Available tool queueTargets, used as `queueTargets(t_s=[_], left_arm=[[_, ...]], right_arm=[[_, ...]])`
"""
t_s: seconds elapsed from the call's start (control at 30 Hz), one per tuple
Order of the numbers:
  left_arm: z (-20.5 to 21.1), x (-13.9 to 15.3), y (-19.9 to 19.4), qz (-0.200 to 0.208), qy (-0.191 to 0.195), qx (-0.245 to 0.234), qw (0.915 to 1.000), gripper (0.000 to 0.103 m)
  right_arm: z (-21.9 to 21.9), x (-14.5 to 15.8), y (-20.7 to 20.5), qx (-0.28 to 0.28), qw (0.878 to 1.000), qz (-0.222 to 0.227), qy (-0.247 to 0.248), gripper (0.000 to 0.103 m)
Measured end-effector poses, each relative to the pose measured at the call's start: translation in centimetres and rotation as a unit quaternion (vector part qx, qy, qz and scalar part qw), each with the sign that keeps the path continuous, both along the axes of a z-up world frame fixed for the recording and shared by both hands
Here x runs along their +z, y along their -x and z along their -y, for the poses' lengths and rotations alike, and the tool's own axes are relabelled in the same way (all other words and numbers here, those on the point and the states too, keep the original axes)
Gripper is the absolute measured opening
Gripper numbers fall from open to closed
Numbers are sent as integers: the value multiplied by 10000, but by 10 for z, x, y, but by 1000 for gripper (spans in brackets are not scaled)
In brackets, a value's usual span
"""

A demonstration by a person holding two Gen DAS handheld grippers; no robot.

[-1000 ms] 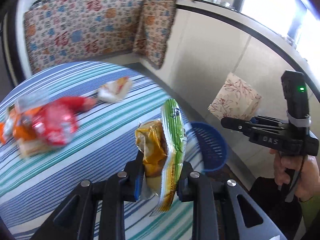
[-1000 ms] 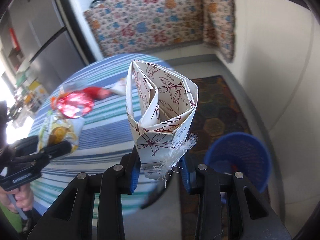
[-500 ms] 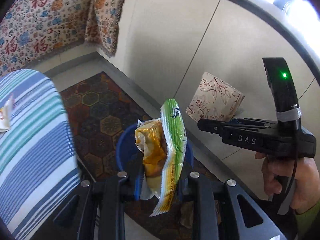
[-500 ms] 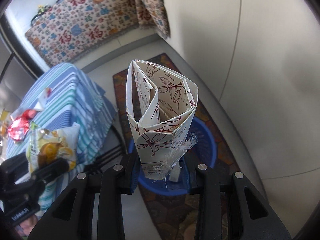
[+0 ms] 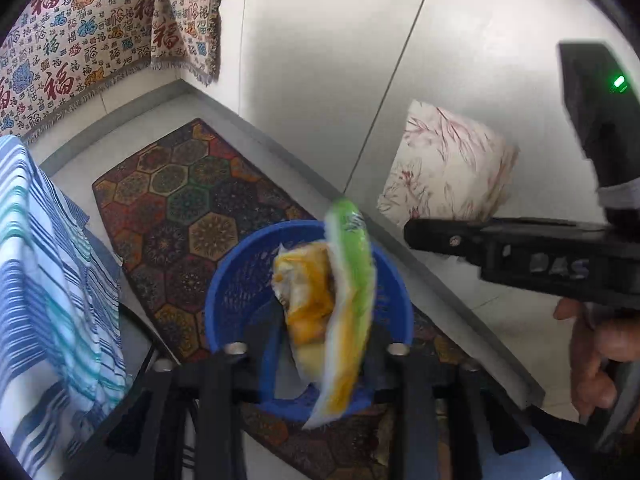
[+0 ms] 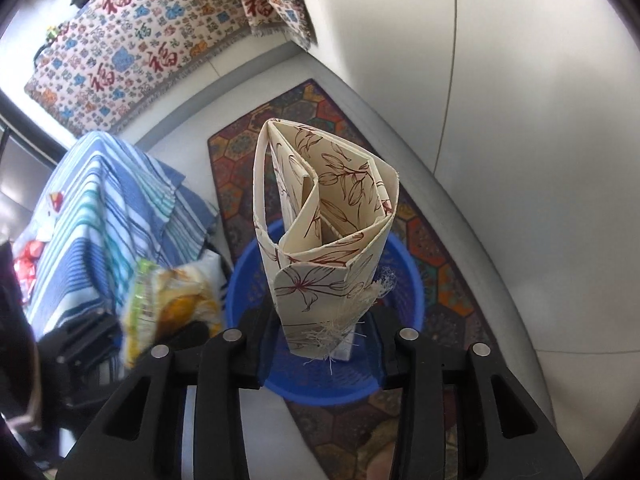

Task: Collect trash
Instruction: 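Carry both items over blue wastebasket and open both tools to drop them, then bring left tool back to table toward clear-wrapped snack bar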

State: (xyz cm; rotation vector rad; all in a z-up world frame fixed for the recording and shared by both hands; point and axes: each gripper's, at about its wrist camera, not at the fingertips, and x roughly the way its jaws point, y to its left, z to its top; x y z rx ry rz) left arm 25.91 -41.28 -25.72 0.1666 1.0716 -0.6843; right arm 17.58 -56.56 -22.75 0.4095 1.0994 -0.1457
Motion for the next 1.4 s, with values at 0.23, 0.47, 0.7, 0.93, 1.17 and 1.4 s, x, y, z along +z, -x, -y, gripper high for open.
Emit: queueTargets(t_s=[0.23,0.47,0.7,0.93,1.17,1.4], left_arm=[[0,-2,-9,245,-17,230,9994,61],[-54,68,18,977,413,363,9937,61],[-144,113,60,1255,419,692,9888,66],[-252,106,84,1122,-105,1430,9833,66],[-368,92,98,1035,-441,2244,9680,66],[-441,80,100,933,-653,2557,9600,66]], right_arm=[[4,8,1,-75,9997,205,137,64],[-7,52,19,-168,9921,1014,723,75],[-54,92,34,-189,9743,1758,1398,93],[-147,94,33,546,9637,1993,1688,94],[-260,83,33,1618,9598,1955,1199,95],[-360,51,2,2454,9538,1458,937,95]])
